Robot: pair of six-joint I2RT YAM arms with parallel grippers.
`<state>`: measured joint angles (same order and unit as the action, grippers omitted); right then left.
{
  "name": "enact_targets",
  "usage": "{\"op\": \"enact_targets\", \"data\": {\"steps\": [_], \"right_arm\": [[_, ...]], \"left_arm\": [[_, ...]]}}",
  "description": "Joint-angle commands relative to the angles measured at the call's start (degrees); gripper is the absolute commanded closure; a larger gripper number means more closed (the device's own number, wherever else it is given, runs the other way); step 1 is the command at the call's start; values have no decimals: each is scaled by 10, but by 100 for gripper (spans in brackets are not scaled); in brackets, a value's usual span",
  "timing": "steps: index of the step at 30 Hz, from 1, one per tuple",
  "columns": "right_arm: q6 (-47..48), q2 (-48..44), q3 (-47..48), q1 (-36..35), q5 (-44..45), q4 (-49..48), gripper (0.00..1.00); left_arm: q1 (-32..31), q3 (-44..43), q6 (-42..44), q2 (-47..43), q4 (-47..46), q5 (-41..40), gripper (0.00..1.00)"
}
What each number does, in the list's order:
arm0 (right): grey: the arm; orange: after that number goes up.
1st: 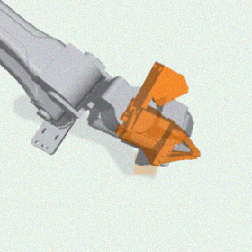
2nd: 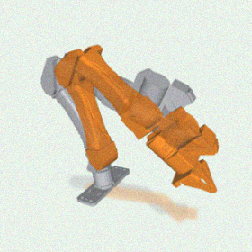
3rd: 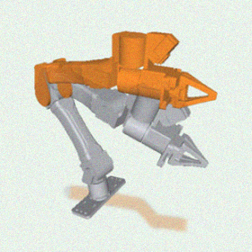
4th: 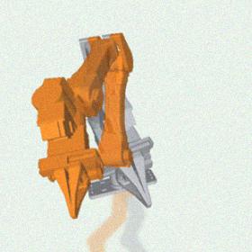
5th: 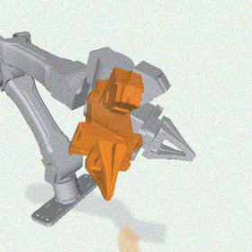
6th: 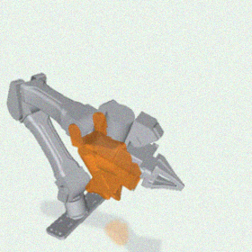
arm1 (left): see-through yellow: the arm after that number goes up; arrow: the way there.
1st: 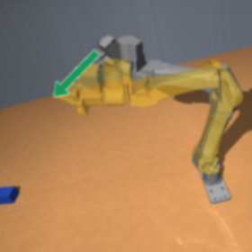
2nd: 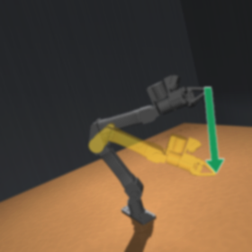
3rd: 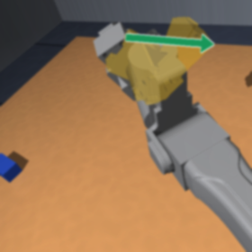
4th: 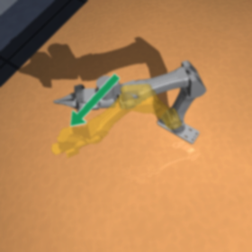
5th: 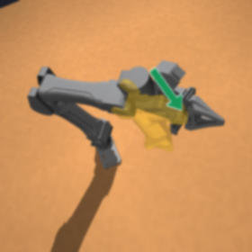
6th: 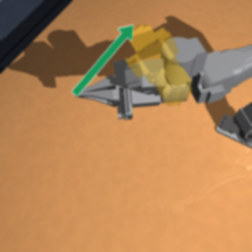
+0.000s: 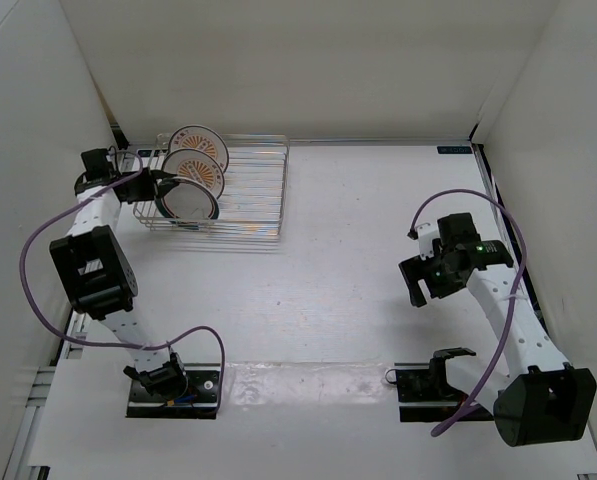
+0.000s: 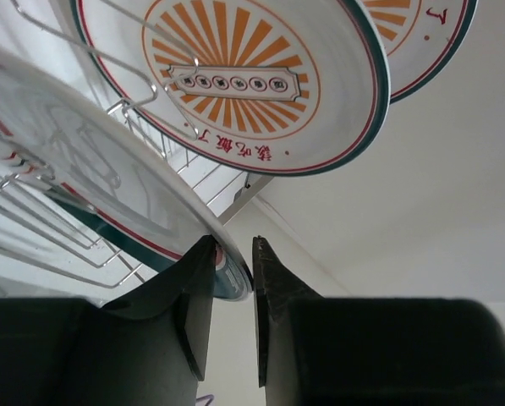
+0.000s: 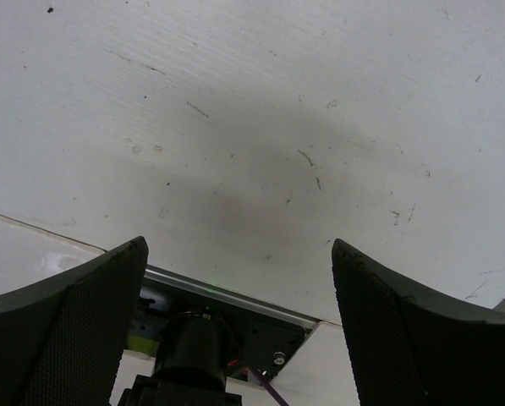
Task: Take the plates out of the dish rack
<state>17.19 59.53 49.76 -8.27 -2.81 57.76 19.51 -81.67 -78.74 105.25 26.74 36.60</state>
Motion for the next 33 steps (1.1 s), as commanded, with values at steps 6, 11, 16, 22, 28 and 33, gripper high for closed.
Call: {"op": "enact_targets", "data": {"steps": [6,11,16,22,28,33], "right_arm": [[-2,-16,0,-1,-9,-22,10],[2,-50,-31,1,-12,-30,10],[-3,-85,-41,-1,3,-41,10],[-1,-131,-45,1,15,-56,10],[41,-162,-73,6,77,-65,10],[70,-187,-106,5,98,-75,10]], "left_arm": [[3,54,-52,-103,-43,22,100],[4,30,-87,-139,-70,44,100],[8,49,-117,-212,-74,9,100],[27,-35,33,-299,46,-21,100],[13,-39,317,-380,300,-83,100],[3,-30,415,-403,536,-250,100]]}}
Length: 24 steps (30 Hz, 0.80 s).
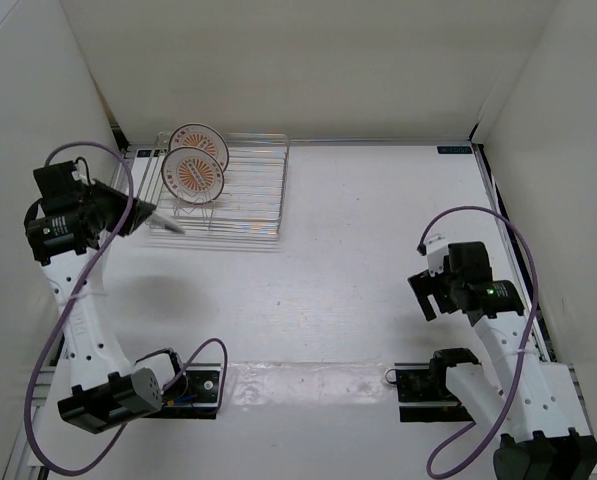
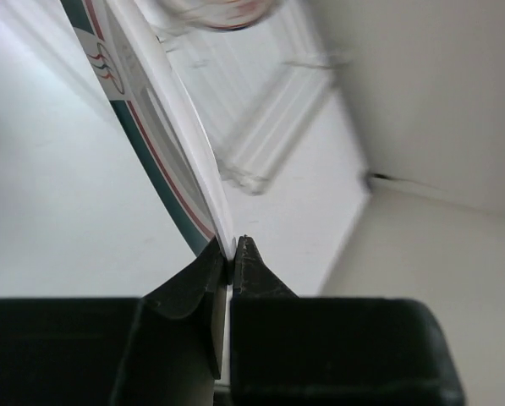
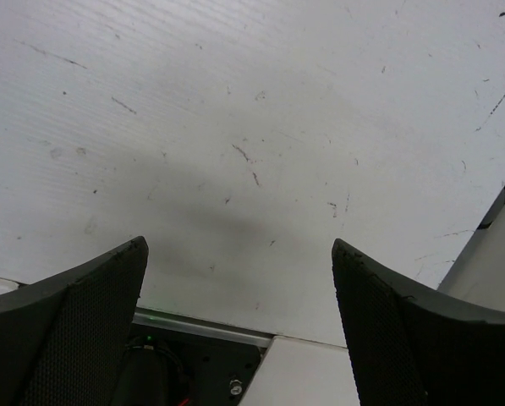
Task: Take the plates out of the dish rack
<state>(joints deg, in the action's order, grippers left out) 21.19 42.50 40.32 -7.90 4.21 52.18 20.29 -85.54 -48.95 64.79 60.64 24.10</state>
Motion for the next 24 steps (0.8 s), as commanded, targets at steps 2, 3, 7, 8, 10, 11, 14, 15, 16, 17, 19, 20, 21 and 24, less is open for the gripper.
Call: {"op": "enact_targets", "data": {"steps": [2,3,7,8,10,11,14,15,16,17,19,20,21,24], "right_arm": [[39,-22,-21,2,32,-18,10],[39,-22,-22,3,32,-16,10],[44,-36,-30,1,36,-19,10],[44,-35,-28,1,36,-18,10],[45,-39,-30,1,40,-20,10],[44,-39,-33,2,41,-21,10],[44,-48,-38,3,47,-24,10],[46,-51,-40,3,48,-25,10],[46,-52,-42,8,50,-28,10],[48,-59,-50,3,51,-26,10],[54,-64,-58,3,53,-25,10],[54,-68,-65,3,55,-28,10],[55,-68,-65,4,55,-27,10],[57,-68,-62,5,64,-22,10]], "left_arm": [[-11,18,115,16,284,-179,100],[-11,29,115,21,299,-186,100],[-65,99,72,30,334,-236,93],[-72,119,58,28,334,-239,91],[-96,153,33,24,324,-279,90],[-99,174,13,24,317,-281,90],[-100,201,-20,45,329,-295,94],[-97,200,-42,70,340,-295,95],[-98,197,-40,80,343,-288,96],[-115,196,-41,92,327,-288,96],[-121,197,-54,107,316,-288,96],[-126,199,-56,116,286,-280,96],[-127,206,-65,124,277,-273,94],[-125,222,-81,155,237,-244,89]]}}
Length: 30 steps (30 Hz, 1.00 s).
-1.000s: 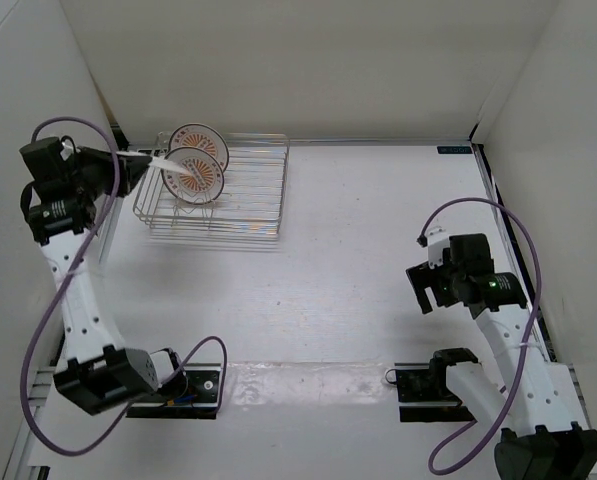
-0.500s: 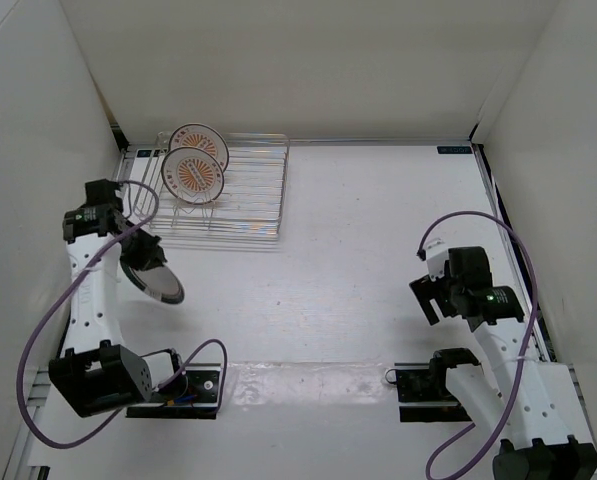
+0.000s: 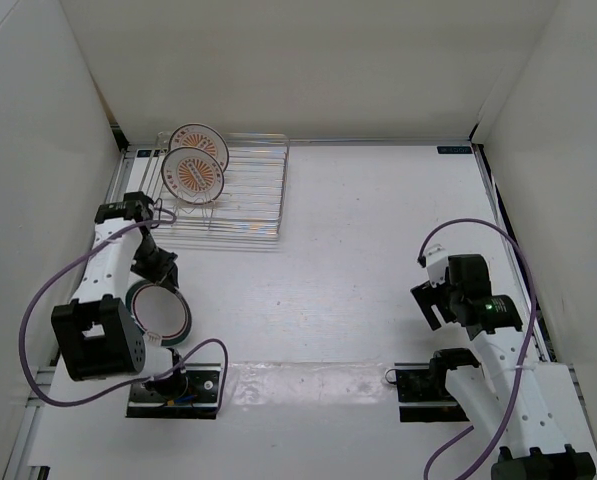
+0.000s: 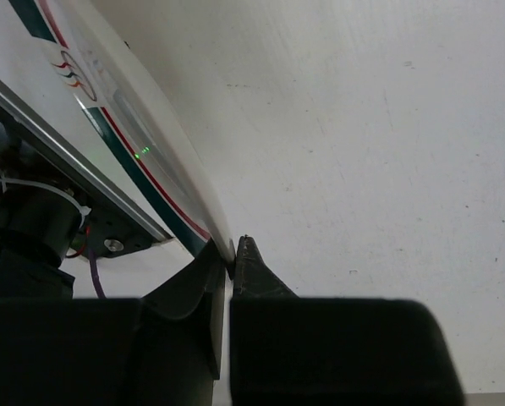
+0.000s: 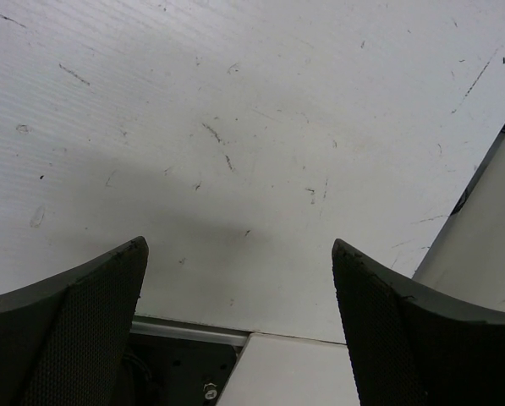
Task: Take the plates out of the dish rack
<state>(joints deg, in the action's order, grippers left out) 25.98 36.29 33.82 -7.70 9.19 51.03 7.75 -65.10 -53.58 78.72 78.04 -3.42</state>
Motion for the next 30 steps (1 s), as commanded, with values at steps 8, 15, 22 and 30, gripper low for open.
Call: {"op": "enact_targets", "data": {"steps": [8,15,22,30], "right_arm": [[10,8,12,3,10,-1,10],[13,25,11,4,4,0,10],[13,33,12,2,1,0,10],[10,43,21,3,2,3,10]], "left_arm": [[-17,14,-30,75,-6,39,83],[-15,-37,-5,133,-30,40,81],[-6,-95,3,197,-32,50,62],[-8,-136,-7,246,-31,50,57]]}}
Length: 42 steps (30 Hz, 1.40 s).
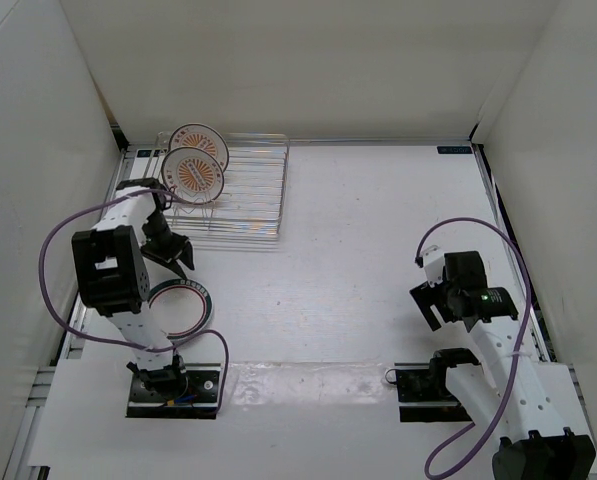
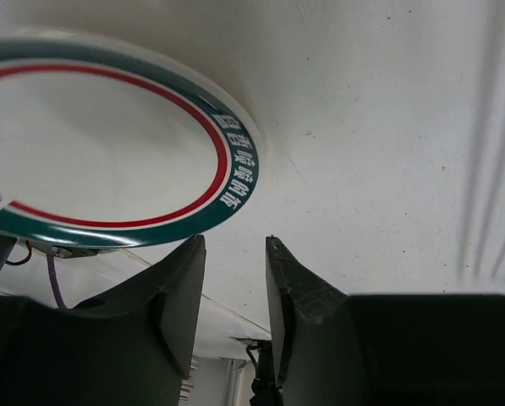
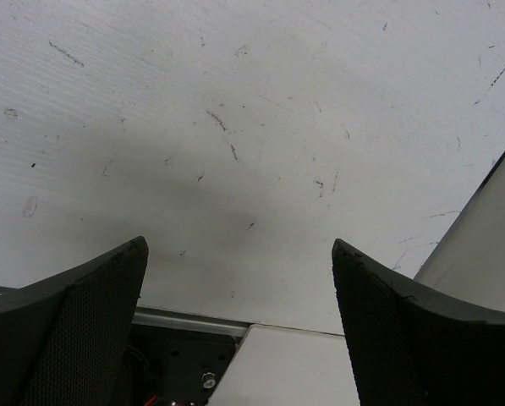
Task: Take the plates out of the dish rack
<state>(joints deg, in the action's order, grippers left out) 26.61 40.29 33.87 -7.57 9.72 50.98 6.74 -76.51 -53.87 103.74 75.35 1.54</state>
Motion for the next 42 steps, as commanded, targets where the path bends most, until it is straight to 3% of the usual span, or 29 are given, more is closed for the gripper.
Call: {"op": "enact_targets", "data": {"steps": [1,8,10,12,15,20,30,37,42], "right_arm": [[3,4,24,2,-4,3,10],[4,10,28,1,-9,8,10],[5,12,29,1,-12,8,10],[5,11,28,0,-16,9,10],[8,11,30,1,-22,11,10],[10,20,42,0,-23,25,10],[-23,60,116,0,-37,69,10],[-79,65,148,5,-85,74,10],[-91,71,157,11,-86,82,10]], "left_arm": [[2,-27,-5,-5,-3,0,53],[4,-39,-14,-36,22,-13,53],[-6,-17,-16,-74,18,-60,56],[-17,42,-18,-119,2,-80,65],[-11,127,-42,-158,-3,-85,100],[-9,204,-44,-175,-11,-85,100],[-2,220,-19,-115,-52,-62,100],[16,189,10,-84,-44,-55,100],[13,90,-47,-122,8,-128,100]]}}
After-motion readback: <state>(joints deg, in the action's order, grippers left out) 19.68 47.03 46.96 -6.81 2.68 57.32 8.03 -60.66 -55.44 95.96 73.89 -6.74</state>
